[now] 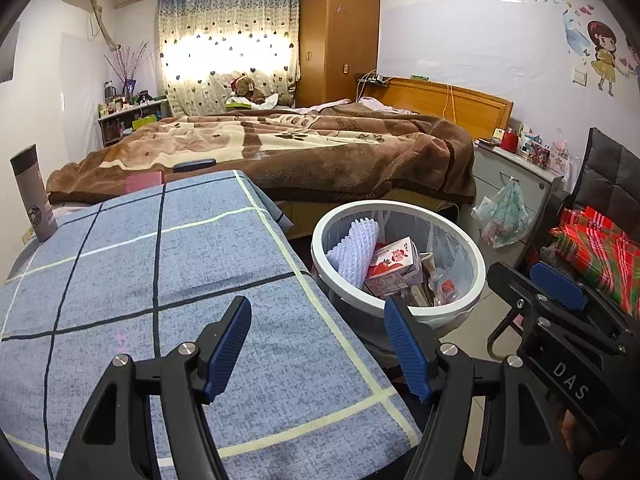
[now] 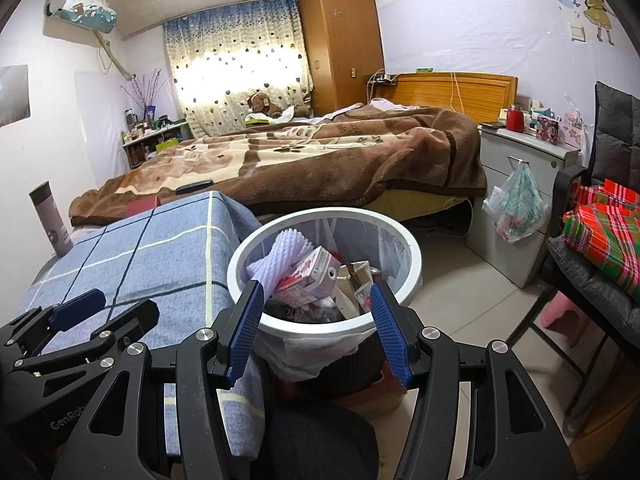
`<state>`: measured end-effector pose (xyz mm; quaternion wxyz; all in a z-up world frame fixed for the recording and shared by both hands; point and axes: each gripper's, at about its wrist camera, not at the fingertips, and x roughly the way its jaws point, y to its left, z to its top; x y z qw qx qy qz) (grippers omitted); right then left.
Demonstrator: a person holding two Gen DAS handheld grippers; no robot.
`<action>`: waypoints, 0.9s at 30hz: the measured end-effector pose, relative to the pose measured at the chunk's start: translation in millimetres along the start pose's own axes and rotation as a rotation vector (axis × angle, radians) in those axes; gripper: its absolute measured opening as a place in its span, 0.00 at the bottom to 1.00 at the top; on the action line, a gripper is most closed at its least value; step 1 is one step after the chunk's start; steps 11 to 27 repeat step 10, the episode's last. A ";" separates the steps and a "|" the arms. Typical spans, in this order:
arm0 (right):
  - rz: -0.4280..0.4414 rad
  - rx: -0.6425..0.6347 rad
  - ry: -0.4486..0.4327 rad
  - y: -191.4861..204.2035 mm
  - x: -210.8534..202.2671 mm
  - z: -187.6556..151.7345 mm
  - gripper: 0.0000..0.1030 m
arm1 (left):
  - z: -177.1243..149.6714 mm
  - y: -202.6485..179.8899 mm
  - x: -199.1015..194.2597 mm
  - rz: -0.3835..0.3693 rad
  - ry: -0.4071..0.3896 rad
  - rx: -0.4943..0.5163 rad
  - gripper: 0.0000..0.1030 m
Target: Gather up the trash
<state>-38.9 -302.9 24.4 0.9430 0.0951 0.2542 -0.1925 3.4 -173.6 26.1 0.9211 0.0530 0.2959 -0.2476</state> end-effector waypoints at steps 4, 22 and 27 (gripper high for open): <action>0.001 -0.001 0.001 0.8 -0.6 -0.4 0.55 | 0.9 -0.1 -1.6 0.006 -0.008 -0.002 0.69; 0.001 -0.001 0.000 1.3 -0.1 -0.6 0.55 | 1.0 -0.1 -1.7 0.008 -0.008 0.000 0.69; 0.001 -0.001 0.000 1.3 -0.1 -0.6 0.55 | 1.0 -0.1 -1.7 0.008 -0.008 0.000 0.69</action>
